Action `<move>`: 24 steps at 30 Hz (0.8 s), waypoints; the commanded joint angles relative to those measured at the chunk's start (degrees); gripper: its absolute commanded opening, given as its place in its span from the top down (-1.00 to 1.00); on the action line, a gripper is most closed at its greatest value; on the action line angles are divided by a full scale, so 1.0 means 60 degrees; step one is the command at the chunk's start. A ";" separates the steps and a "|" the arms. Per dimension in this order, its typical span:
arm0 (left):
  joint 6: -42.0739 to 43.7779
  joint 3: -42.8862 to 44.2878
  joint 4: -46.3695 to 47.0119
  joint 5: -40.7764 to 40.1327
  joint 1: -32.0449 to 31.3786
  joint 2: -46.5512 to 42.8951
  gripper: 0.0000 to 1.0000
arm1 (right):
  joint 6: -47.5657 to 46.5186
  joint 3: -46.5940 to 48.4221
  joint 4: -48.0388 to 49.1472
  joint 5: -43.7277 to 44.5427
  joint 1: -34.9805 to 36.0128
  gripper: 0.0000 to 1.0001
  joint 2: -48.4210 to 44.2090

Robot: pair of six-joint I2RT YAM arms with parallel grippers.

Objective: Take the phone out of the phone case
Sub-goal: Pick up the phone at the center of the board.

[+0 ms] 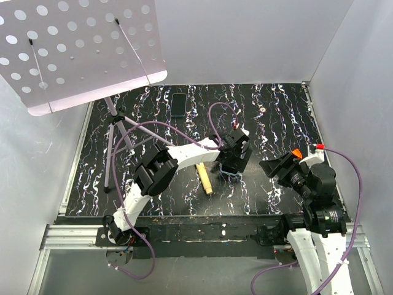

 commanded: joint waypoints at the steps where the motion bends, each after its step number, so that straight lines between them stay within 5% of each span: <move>1: -0.0443 0.0254 -0.0525 -0.0391 -0.0052 0.0417 -0.96 | -0.0058 0.0231 -0.0390 0.0116 -0.0029 -0.62 -0.0216; 14: -0.0225 0.3110 -0.2180 -0.1886 -0.0023 0.2629 -0.73 | -0.0043 0.0831 -0.1547 0.1257 -0.0030 -0.56 -0.1110; 18: -0.0048 0.2893 -0.2152 -0.1565 -0.0037 0.2558 -0.24 | -0.0029 0.0861 -0.1796 0.1638 -0.0030 -0.55 -0.1330; 20: 0.0141 0.2556 -0.1947 -0.1388 -0.0023 0.2309 0.25 | 0.0059 0.0832 -0.1972 0.1916 -0.0030 -0.55 -0.1374; 24: 0.0654 0.1795 -0.1523 -0.1213 -0.0052 0.1417 0.62 | 0.0132 0.0759 -0.2075 0.1961 -0.0030 -0.54 -0.1403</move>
